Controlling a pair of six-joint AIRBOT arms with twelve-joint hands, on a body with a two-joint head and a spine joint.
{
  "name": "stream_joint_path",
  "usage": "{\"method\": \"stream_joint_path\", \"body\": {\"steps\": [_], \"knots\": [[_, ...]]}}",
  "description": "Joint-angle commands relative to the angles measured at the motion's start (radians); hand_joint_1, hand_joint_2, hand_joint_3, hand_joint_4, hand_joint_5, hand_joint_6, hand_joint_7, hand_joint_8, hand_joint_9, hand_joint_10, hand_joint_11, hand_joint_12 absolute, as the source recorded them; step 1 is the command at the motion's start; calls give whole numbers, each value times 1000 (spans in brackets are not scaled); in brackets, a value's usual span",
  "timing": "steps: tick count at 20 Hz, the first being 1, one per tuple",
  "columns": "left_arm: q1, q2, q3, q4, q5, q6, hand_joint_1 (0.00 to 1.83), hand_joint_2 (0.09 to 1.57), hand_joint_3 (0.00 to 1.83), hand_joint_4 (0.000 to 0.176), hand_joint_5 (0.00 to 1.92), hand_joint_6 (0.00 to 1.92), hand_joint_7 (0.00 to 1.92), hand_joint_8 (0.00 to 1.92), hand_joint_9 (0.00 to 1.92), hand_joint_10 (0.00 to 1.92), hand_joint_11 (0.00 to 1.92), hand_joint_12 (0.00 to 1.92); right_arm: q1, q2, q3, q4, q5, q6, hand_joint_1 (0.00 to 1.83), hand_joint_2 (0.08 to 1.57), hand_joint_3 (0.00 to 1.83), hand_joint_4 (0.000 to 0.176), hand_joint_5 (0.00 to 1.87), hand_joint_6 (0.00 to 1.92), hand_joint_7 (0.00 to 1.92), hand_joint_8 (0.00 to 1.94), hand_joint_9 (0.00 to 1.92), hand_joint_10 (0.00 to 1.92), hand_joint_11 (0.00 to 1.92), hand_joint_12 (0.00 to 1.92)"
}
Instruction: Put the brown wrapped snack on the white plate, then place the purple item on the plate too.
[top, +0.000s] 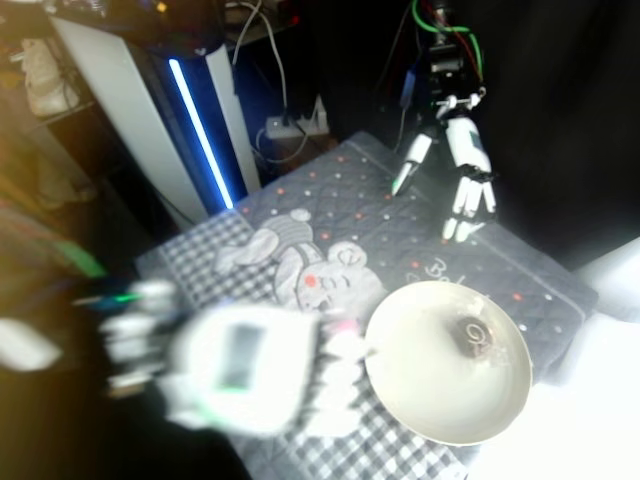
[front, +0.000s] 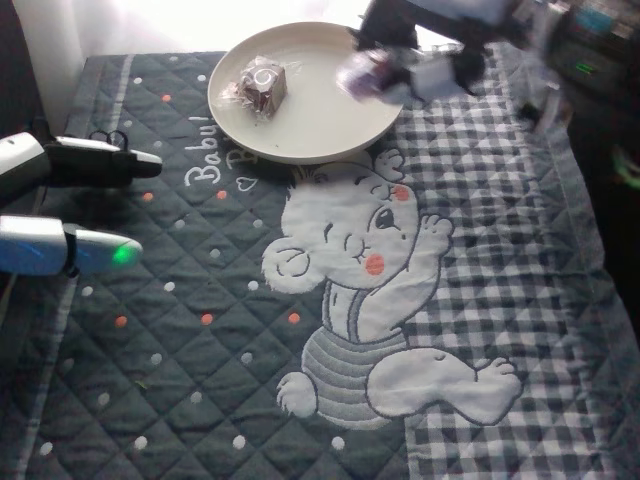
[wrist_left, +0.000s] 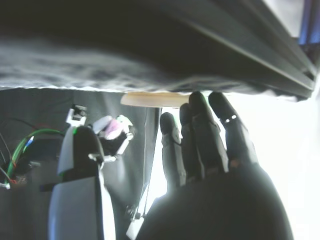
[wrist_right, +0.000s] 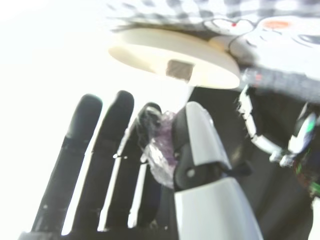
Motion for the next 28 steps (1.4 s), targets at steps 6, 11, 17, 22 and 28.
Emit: {"method": "stream_joint_path", "body": {"steps": [6, 11, 17, 22, 28], "knots": [[-44, -22, 25, 25, -99, -22, 725, 946, 2, 28, 554, 1, 489, 3, 572, 7, 134, 1062, 45, -59, 77, -2, -24, 1, 838, 822, 0, 102, 152, 9, 332, 30, 385, 214, 144, 1291], [-20, -3, 4, 0, -145, -29, 757, 947, 0, 30, 584, 3, 517, 3, 568, 2, 112, 1094, 45, -25, 43, 24, 2, 5, 905, 764, 1, 176, 0, 0, 3, 0, 11, 6, 0, 704], [57, 94, -99, -65, -381, -30, 770, 963, 0, 23, 560, 6, 468, 2, 495, 3, 31, 1166, -27, 162, -183, 169, 248, 5, 903, 781, 0, 156, 4, 0, 11, 2, 0, 0, 0, 54], [211, 179, -223, -177, -741, -31, 774, 941, 1, 0, 578, 0, 552, 4, 560, 2, 123, 1073, -260, 332, -356, 381, 570, 1, 895, 798, 18, 176, 9, 2, 5, 0, 2, 0, 0, 0], [350, 199, -312, -241, -949, -56, 860, 958, 6, 0, 511, 0, 496, 0, 478, 0, 31, 1070, -633, 437, -573, 670, 1016, -63, 893, 749, 0, 176, 0, 0, 24, 5, 28, 10, 0, 0]]}}
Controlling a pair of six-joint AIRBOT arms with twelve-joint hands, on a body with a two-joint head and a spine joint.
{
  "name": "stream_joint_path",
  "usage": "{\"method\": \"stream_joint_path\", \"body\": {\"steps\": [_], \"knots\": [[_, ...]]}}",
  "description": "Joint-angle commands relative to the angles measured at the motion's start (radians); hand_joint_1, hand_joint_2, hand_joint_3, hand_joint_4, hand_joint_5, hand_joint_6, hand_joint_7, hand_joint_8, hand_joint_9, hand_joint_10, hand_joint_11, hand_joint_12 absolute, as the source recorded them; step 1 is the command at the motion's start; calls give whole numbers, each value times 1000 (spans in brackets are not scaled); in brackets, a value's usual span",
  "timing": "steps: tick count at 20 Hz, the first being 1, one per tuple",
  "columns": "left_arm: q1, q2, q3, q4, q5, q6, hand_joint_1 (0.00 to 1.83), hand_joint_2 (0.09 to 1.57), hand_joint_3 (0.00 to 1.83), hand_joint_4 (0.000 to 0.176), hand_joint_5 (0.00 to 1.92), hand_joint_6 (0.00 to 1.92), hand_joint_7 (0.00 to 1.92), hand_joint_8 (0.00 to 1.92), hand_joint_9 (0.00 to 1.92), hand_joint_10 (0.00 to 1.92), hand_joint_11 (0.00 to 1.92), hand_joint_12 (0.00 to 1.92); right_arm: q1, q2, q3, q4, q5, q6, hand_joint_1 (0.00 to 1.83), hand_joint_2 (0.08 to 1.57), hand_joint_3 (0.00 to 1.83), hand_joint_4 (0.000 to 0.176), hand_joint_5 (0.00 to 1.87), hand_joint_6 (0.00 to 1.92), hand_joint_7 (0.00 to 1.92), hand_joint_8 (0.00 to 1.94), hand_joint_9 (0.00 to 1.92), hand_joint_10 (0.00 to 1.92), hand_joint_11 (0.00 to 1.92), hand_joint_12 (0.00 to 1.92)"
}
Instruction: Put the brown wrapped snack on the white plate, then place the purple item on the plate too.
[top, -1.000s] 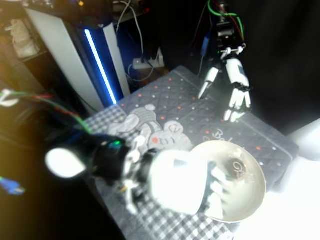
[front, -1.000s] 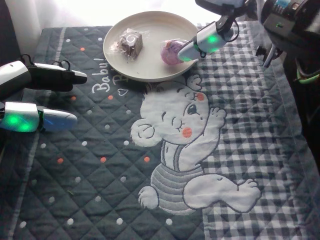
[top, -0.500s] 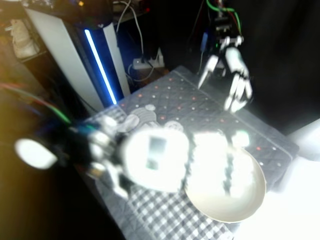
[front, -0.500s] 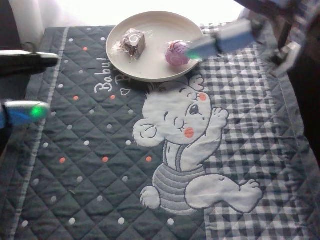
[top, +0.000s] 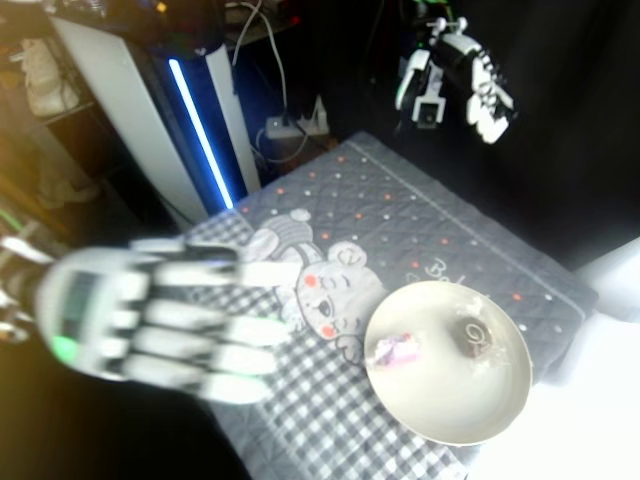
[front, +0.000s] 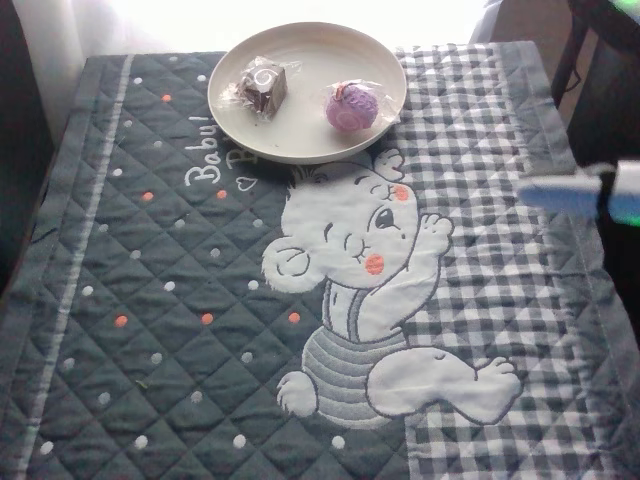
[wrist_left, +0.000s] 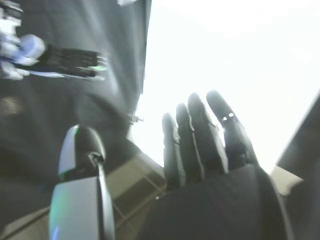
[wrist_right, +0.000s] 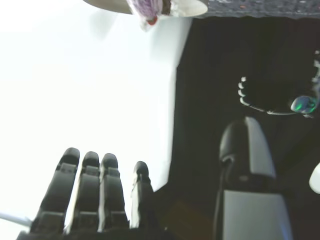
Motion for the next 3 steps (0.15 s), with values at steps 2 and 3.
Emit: {"method": "stream_joint_path", "body": {"steps": [2, 3], "knots": [[5, -7, -1, -9, -134, -31, 823, 965, 2, 0, 467, 0, 471, 0, 462, 0, 1, 1179, -43, 6, -24, 66, 252, 4, 892, 715, 0, 176, 0, 0, 36, 8, 34, 10, 0, 0], [12, -22, 2, -21, -134, -59, 796, 966, 2, 0, 442, 0, 436, 0, 458, 0, 29, 1278, -63, 4, -30, 93, 278, 4, 892, 709, 0, 176, 0, 0, 39, 8, 24, 5, 0, 0]]}}
